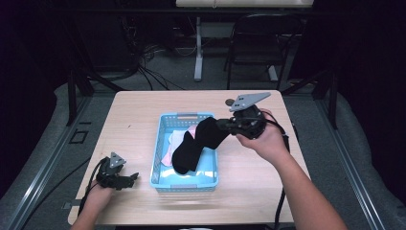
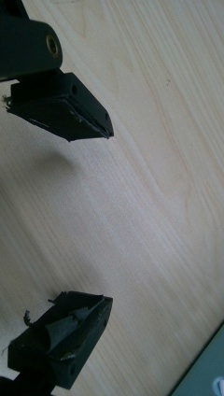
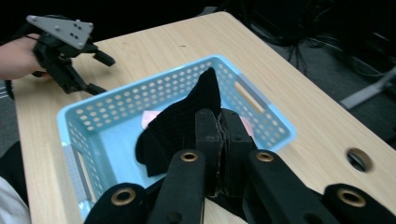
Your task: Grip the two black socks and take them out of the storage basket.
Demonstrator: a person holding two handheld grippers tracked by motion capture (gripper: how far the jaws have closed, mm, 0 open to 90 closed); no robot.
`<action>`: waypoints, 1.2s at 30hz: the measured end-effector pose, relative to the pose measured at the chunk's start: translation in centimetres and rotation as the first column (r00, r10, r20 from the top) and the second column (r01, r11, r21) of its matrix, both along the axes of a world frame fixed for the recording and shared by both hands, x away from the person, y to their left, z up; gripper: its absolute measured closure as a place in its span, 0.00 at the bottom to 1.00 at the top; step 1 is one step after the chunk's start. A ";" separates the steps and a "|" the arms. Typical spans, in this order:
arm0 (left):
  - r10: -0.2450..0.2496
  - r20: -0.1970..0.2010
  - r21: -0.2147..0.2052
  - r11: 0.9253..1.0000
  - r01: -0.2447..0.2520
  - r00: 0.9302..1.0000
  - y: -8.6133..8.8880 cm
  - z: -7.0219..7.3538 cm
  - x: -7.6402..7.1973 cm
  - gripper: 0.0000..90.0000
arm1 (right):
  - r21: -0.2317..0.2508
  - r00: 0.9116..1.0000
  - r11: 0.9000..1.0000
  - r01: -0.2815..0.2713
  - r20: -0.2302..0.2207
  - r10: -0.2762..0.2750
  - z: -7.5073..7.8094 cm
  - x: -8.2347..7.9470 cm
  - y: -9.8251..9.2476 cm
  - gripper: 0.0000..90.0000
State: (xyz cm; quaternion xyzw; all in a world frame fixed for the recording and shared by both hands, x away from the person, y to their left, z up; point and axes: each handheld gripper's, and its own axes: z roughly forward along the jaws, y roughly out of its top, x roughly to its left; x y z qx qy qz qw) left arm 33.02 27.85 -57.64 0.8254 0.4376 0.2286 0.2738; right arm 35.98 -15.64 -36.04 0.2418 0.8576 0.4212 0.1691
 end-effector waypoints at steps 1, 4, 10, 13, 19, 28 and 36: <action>0.000 0.000 0.001 1.000 0.000 1.000 0.0 0.0 0.0 0.17 | 0.001 1.000 1.000 0.011 0.003 -0.011 0.1 -0.1 -0.6 0.98; 0.000 0.000 0.001 1.000 0.000 1.000 0.0 0.0 0.0 0.17 | 0.005 0.999 0.999 0.048 0.007 -0.048 0.2 -0.5 -2.3 0.98; 0.001 -0.003 0.000 1.000 -0.001 1.000 0.0 -0.1 0.0 0.17 | 0.024 0.995 0.995 0.095 0.007 -0.095 0.0 -1.2 -4.6 0.98; 0.004 0.001 0.001 1.000 -0.004 1.000 -0.1 -0.1 0.0 0.17 | 0.029 0.993 0.993 0.117 -0.001 -0.118 -0.5 -1.6 -5.6 0.98; 0.004 -0.003 -0.001 1.000 -0.004 1.000 0.0 -0.1 0.0 0.17 | 0.043 0.990 0.989 0.139 -0.024 -0.138 -2.2 -2.1 -6.4 0.98; 0.002 -0.007 0.000 1.000 -0.002 1.000 0.0 -0.1 0.0 0.17 | 0.036 0.980 0.982 0.184 -0.079 -0.181 -5.8 -2.5 -7.6 0.97; -0.001 -0.007 0.002 1.000 0.001 1.000 0.0 -0.1 0.0 0.17 | 0.004 0.960 0.971 0.240 -0.150 -0.237 -9.8 -1.2 -8.6 0.97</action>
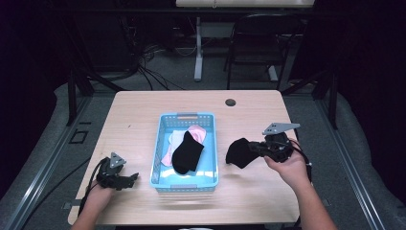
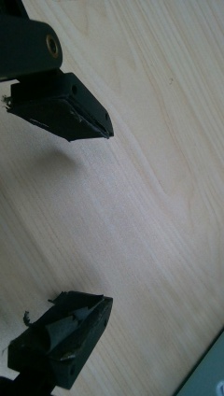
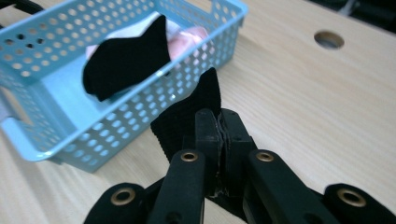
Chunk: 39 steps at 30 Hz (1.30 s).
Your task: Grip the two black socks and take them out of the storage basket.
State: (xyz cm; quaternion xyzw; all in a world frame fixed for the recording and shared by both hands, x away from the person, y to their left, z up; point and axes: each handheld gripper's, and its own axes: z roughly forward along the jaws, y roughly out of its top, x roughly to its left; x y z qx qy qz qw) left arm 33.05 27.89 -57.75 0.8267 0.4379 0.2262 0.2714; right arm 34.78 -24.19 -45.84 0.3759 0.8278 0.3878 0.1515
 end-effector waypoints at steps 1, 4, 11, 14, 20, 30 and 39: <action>0.000 0.000 0.000 1.000 0.000 1.000 0.0 0.0 0.0 0.17 | 0.000 1.000 1.000 0.017 -0.010 -0.017 -0.6 0.3 -0.3 0.97; 0.002 0.001 -0.003 1.000 -0.002 1.000 0.0 0.0 0.0 0.17 | 0.014 0.998 0.999 0.049 -0.030 -0.048 -1.6 0.8 -1.0 0.97; 0.003 0.000 -0.005 1.000 -0.003 1.000 0.0 0.0 0.0 0.17 | 0.050 0.978 0.979 0.197 -0.078 -0.193 -5.0 1.7 -3.9 0.97; 0.002 0.000 -0.003 1.000 -0.002 1.000 0.0 0.0 0.0 0.17 | 0.057 0.972 0.974 0.219 -0.095 -0.213 -5.6 1.7 -4.5 0.97; 0.002 0.001 -0.002 1.000 -0.002 1.000 -0.1 0.0 0.0 0.17 | 0.058 0.955 0.956 0.287 -0.091 -0.282 -6.7 1.6 -5.7 0.85; 0.001 0.001 -0.001 1.000 -0.001 1.000 -0.1 0.0 0.0 0.17 | 0.065 0.960 0.958 0.279 -0.026 -0.278 -6.9 1.5 -5.1 0.65; 0.003 0.001 -0.001 1.000 -0.003 1.000 -0.1 0.0 0.0 0.17 | 0.050 0.971 0.970 0.237 -0.023 -0.236 -6.0 1.9 -4.2 0.62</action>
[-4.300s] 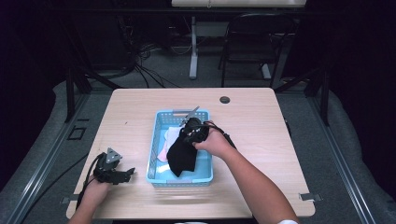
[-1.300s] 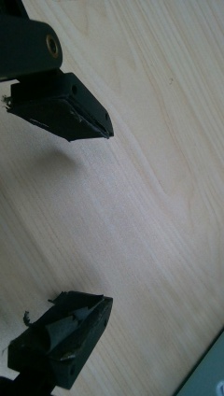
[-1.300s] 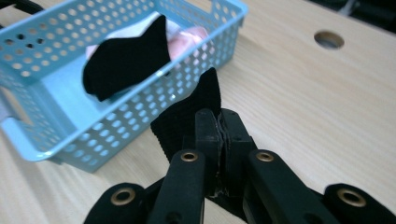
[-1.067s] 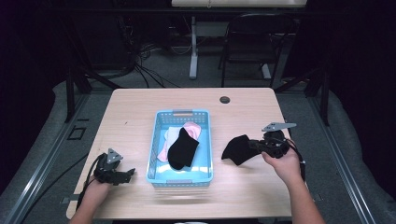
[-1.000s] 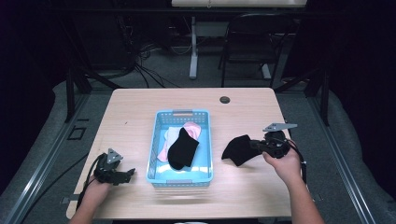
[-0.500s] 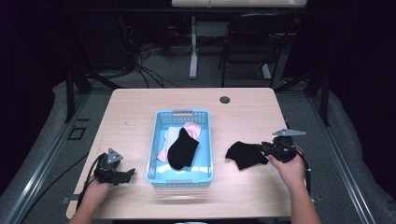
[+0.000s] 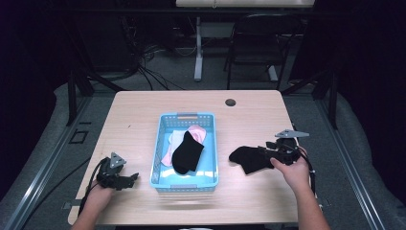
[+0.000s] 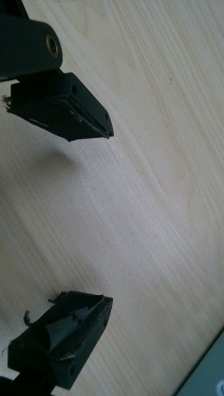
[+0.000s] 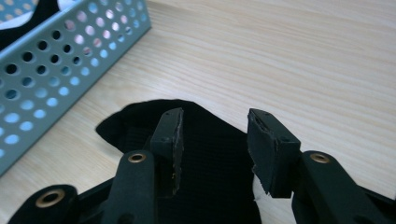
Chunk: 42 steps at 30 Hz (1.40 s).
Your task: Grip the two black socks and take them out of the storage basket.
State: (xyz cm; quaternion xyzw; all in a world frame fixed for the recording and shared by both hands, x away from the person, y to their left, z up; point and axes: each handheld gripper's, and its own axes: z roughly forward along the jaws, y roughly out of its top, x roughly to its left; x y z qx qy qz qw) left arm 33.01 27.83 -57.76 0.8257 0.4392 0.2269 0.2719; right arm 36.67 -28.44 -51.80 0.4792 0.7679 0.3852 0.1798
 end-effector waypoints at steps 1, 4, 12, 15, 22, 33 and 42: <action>0.000 -0.001 -0.001 1.000 0.000 1.000 0.0 0.0 0.0 0.17 | 0.010 1.000 1.000 -0.010 0.007 0.010 0.1 0.0 0.2 0.61; 0.001 0.000 -0.002 1.000 -0.001 1.000 0.0 0.0 0.0 0.17 | -0.026 0.998 0.998 -0.059 0.002 0.059 0.8 0.2 1.3 0.60; 0.001 0.000 -0.002 1.000 -0.001 1.000 0.0 0.0 0.0 0.17 | -0.135 0.986 0.978 -0.157 0.026 0.162 2.5 0.7 4.1 0.64; -0.001 0.000 -0.001 1.000 0.001 1.000 0.0 0.0 0.0 0.17 | -0.138 0.983 0.975 -0.176 0.033 0.182 3.0 0.9 4.8 0.64; -0.002 -0.001 -0.002 1.000 0.002 1.000 0.0 0.0 0.0 0.17 | -0.081 0.972 0.972 -0.223 0.055 0.227 4.4 2.2 7.7 0.64; -0.001 0.002 -0.005 1.000 0.001 1.000 0.0 0.0 0.0 0.17 | -0.091 0.938 0.938 -0.335 0.058 0.341 5.5 4.1 12.2 0.61; -0.004 -0.001 -0.005 1.000 0.004 1.000 0.0 0.1 0.0 0.17 | -0.082 0.906 0.903 -0.422 0.011 0.424 5.2 5.8 15.7 0.65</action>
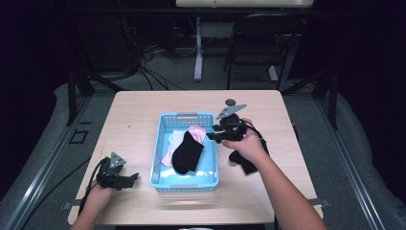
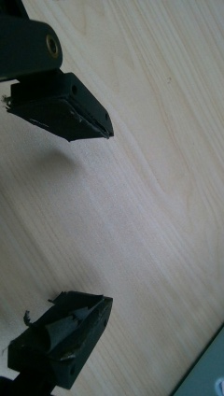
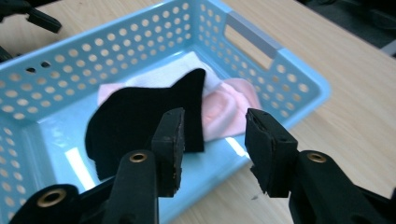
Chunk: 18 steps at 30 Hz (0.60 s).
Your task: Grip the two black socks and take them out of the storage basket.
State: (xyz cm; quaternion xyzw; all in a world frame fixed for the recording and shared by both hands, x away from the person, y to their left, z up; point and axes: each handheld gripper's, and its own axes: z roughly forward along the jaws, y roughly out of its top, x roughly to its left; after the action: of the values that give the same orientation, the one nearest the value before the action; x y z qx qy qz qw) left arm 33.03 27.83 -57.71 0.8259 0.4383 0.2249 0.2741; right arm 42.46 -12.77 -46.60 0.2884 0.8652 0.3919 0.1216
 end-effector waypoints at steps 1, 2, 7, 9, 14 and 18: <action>0.000 0.003 0.002 1.000 0.000 1.000 0.0 0.0 0.0 0.17 | -0.022 1.000 1.000 -0.005 -0.012 0.005 -0.3 0.6 1.1 0.65; -0.001 0.003 0.001 1.000 0.001 1.000 0.0 0.0 0.0 0.17 | -0.025 1.000 1.000 -0.011 -0.019 0.010 -0.4 0.8 1.4 0.65; -0.003 0.003 0.001 1.000 0.003 1.000 0.0 0.1 0.0 0.17 | -0.053 0.999 0.998 -0.026 -0.046 0.024 -1.1 1.9 3.2 0.66; -0.002 0.004 -0.001 1.000 0.002 1.000 0.1 0.1 0.0 0.17 | -0.076 0.998 0.996 -0.036 -0.053 0.032 -1.7 2.5 4.4 0.66; -0.003 0.008 -0.001 1.000 0.003 1.000 0.0 0.1 0.0 0.17 | -0.110 0.996 0.993 -0.042 -0.078 0.034 -2.7 3.4 5.7 0.66; -0.003 0.008 -0.003 1.000 0.003 1.000 0.1 0.1 0.0 0.17 | -0.127 0.994 0.991 -0.037 -0.104 0.024 -3.5 4.1 6.4 0.65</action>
State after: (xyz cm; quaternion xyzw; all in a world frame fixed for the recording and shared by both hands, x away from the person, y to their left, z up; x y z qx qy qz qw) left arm 33.06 27.88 -57.62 0.8252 0.4364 0.2272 0.2774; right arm 46.51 -6.34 -50.14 0.2864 0.8980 0.3219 0.0895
